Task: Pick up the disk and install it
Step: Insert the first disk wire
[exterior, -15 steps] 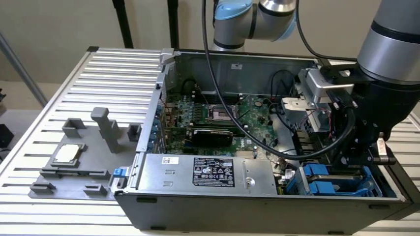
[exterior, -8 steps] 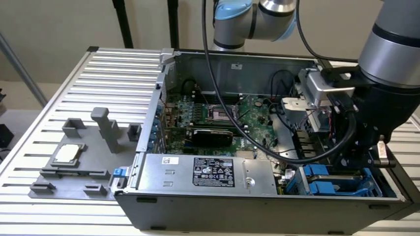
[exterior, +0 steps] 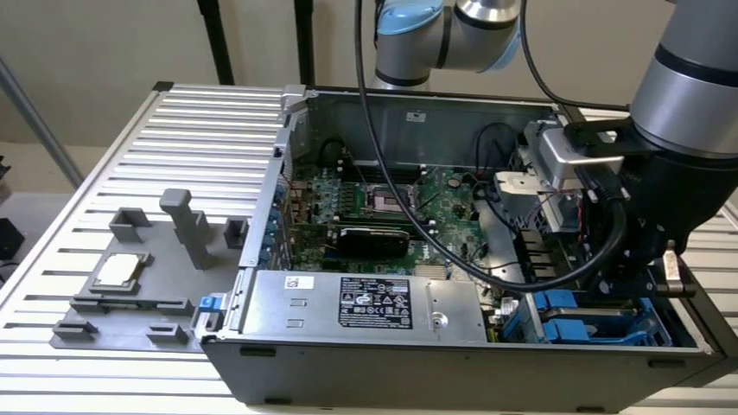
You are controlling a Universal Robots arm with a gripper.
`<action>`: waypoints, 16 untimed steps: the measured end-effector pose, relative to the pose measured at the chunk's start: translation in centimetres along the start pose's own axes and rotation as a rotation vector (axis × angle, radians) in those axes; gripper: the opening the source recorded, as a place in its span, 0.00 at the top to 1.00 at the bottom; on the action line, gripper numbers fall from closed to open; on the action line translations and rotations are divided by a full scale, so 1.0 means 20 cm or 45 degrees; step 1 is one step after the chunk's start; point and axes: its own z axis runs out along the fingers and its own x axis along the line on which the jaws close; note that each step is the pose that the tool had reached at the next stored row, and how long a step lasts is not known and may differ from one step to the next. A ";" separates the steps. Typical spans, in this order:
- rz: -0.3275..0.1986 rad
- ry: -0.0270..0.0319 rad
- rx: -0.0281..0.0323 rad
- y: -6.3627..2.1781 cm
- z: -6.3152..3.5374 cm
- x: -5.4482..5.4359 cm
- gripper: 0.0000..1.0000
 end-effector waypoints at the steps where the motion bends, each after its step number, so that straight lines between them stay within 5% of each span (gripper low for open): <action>1: 0.000 -0.0003 -0.0001 0.000 -0.001 0.00 0.82; 2: 0.000 -0.0004 -0.0001 0.000 -0.004 0.00 0.75; 8: 0.000 -0.0003 -0.0001 0.008 -0.028 0.00 0.75; 16: 0.000 -0.0004 -0.0001 0.082 -0.056 0.01 0.75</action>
